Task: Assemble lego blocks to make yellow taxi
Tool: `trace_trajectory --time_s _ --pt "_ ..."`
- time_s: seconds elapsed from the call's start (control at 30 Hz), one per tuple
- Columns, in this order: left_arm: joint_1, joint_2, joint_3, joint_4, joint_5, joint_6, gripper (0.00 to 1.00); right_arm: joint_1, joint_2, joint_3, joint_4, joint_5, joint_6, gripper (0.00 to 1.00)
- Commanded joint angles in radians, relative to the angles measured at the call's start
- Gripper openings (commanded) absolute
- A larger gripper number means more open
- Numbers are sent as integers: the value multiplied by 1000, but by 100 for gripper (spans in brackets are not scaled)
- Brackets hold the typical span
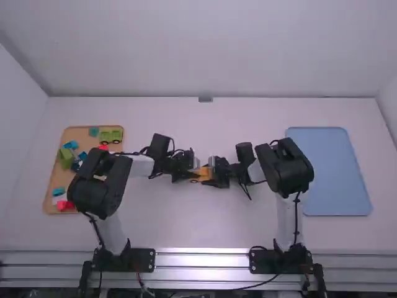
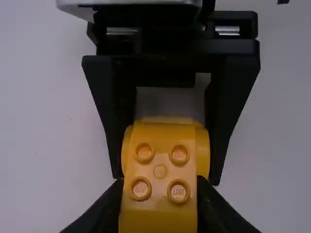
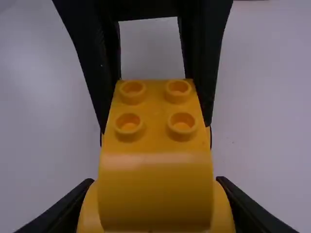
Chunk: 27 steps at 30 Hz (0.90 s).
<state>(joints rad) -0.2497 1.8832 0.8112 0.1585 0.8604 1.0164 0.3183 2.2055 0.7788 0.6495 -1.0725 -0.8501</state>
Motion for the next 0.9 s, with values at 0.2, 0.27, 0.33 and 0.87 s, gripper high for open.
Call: trace_trajectory --time_s 0.2,0.27,0.33,0.87 --pt "111 -2 -19 5 144 -13 53 23 14 7 -2 22 8 47" --pt "130 -2 -19 5 174 -13 63 23 14 7 -2 22 8 47" --pt "173 -2 -19 9 224 -14 93 22 14 7 -2 22 8 47" --pt "402 -13 -20 32 -53 -539 99 -222 -229 6 -97 28 343 45"
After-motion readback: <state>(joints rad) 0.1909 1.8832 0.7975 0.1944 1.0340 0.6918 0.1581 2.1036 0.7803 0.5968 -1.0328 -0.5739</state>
